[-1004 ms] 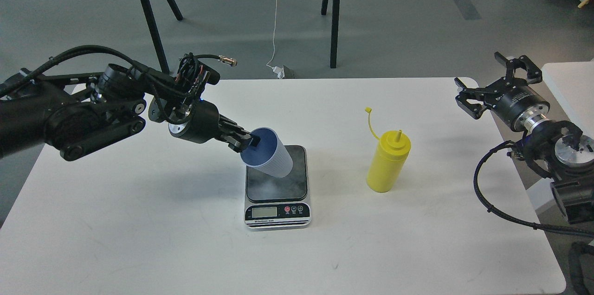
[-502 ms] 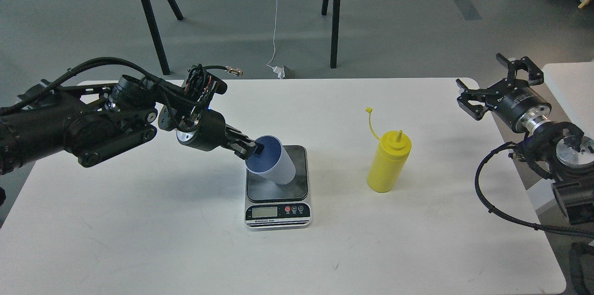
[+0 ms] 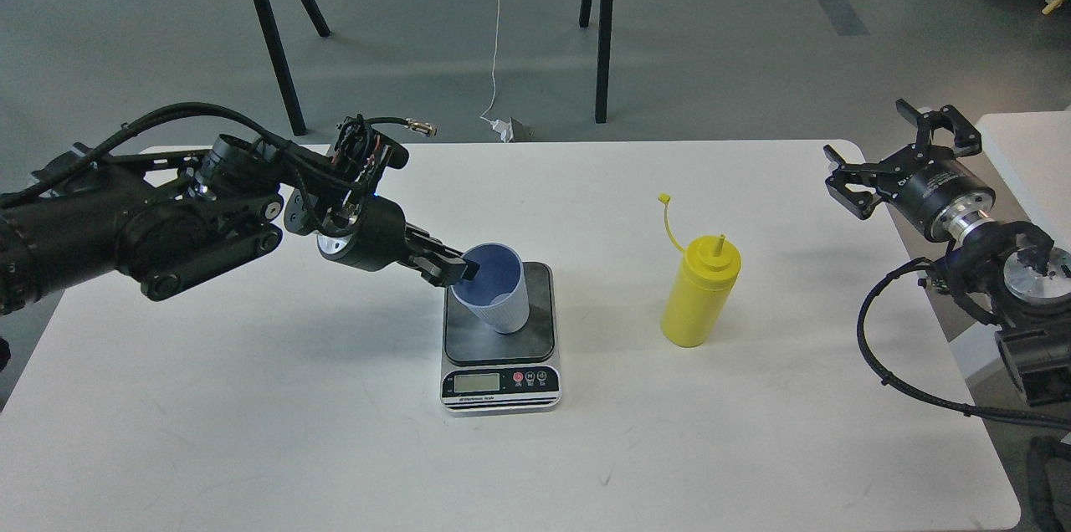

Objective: Pour seasoning into cup on scale with both arms
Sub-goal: 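Lower the blue cup onto the scale and open the left gripper, then raise the left gripper away from the cup and swing the right arm down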

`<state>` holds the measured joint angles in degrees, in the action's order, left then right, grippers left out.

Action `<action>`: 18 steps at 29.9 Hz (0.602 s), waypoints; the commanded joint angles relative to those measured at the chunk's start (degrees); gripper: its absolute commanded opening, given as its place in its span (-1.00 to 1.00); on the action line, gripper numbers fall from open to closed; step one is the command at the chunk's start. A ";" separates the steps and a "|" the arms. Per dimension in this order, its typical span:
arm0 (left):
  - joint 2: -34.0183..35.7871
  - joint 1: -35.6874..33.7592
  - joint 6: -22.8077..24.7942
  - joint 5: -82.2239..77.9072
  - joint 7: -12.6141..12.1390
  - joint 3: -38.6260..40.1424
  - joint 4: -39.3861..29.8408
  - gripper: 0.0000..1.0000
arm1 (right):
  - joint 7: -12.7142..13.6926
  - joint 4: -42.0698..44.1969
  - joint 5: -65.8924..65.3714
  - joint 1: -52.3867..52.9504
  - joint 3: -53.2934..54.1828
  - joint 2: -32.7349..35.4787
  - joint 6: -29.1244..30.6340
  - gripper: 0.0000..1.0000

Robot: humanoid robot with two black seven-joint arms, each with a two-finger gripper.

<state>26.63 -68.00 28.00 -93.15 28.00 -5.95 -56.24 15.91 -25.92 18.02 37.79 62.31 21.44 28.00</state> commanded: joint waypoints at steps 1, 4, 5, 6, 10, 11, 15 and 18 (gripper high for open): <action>0.00 -0.55 0.00 0.69 0.00 0.41 -0.01 0.28 | 0.00 -0.09 0.00 0.00 -0.17 0.00 0.00 0.99; -0.09 -1.69 0.00 1.30 0.00 0.68 1.48 0.71 | 0.09 -0.18 -0.18 0.00 -1.57 0.09 0.00 0.99; -0.09 -2.22 0.00 1.83 0.00 0.68 2.18 0.78 | 0.09 -0.27 -0.18 0.17 -2.80 0.09 0.00 0.99; -0.09 -2.57 0.00 2.96 0.00 0.94 3.24 0.85 | 0.09 -0.27 -0.18 0.61 -4.46 0.18 0.00 0.99; -0.09 -3.98 0.00 9.55 0.00 1.91 6.32 0.98 | -0.09 -0.71 -0.26 2.37 -9.92 0.18 0.00 0.99; 0.09 -4.77 0.00 11.57 0.00 1.91 6.67 0.98 | 0.00 -1.05 -0.44 3.24 -11.32 0.18 0.00 0.99; 1.93 -6.79 0.00 19.92 0.00 1.91 10.70 0.99 | 0.52 -6.31 -0.44 8.42 -18.18 1.84 0.00 0.99; 2.46 -6.79 0.00 27.04 0.00 2.52 14.40 0.99 | 1.58 -12.82 0.70 11.77 -17.14 9.82 0.00 0.99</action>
<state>28.57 -74.62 28.00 -72.19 28.00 -3.90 -44.99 16.53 -33.43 17.66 46.70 44.85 24.91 28.00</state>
